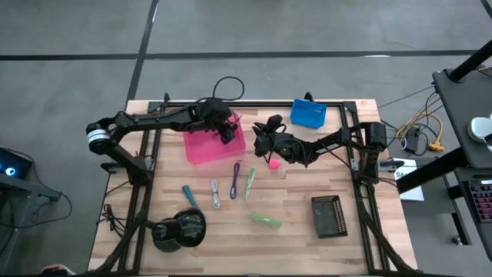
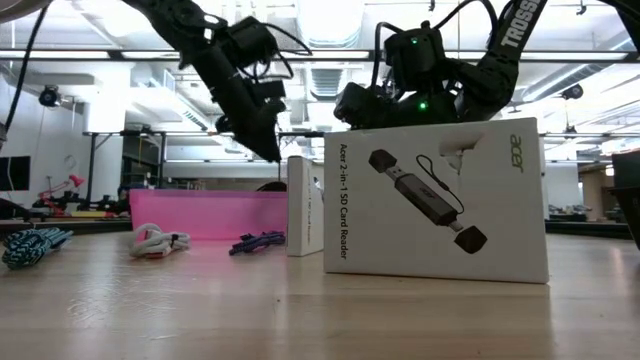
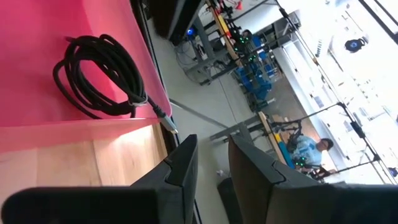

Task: Pick and place items into bin
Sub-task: Put the top usb box into the black bin

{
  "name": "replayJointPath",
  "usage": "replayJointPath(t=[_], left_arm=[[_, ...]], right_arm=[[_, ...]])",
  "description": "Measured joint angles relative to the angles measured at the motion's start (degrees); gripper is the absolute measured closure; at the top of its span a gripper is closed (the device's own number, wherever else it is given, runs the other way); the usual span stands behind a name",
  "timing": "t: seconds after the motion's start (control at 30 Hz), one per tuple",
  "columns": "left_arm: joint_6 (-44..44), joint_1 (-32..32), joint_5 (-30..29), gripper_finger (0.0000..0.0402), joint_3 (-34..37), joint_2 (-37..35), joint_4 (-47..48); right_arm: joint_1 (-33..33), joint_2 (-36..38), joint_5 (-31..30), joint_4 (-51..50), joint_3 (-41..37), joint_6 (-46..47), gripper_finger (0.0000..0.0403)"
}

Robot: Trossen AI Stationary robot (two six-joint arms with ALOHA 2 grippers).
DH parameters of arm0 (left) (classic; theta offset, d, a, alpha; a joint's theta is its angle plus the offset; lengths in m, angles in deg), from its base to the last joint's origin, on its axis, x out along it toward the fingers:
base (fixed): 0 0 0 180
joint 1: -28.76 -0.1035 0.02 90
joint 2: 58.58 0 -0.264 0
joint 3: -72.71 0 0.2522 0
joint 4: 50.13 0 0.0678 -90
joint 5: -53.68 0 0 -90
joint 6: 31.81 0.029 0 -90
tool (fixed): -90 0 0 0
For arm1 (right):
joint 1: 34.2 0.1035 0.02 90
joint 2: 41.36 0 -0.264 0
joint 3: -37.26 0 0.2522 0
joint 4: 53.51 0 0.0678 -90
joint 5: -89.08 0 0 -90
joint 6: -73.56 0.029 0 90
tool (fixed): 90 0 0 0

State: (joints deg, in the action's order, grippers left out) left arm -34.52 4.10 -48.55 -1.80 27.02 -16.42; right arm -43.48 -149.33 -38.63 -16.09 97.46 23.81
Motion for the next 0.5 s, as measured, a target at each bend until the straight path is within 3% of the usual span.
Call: replayJointPath(t=[0.27, 0.5], left_arm=[[0.3, 2.7, 5.8, 0.0278, 0.1, -3.6, -0.4], [0.3, 6.3, 6.2, 0.0278, 0.1, -4.9, -0.5]], right_arm=[[0.0, 0.1, 0.0, 0.0, 0.0, -2.1, 0.0326], [0.0, 0.7, -0.1, 0.1, 0.0, -3.4, 0.0325]])
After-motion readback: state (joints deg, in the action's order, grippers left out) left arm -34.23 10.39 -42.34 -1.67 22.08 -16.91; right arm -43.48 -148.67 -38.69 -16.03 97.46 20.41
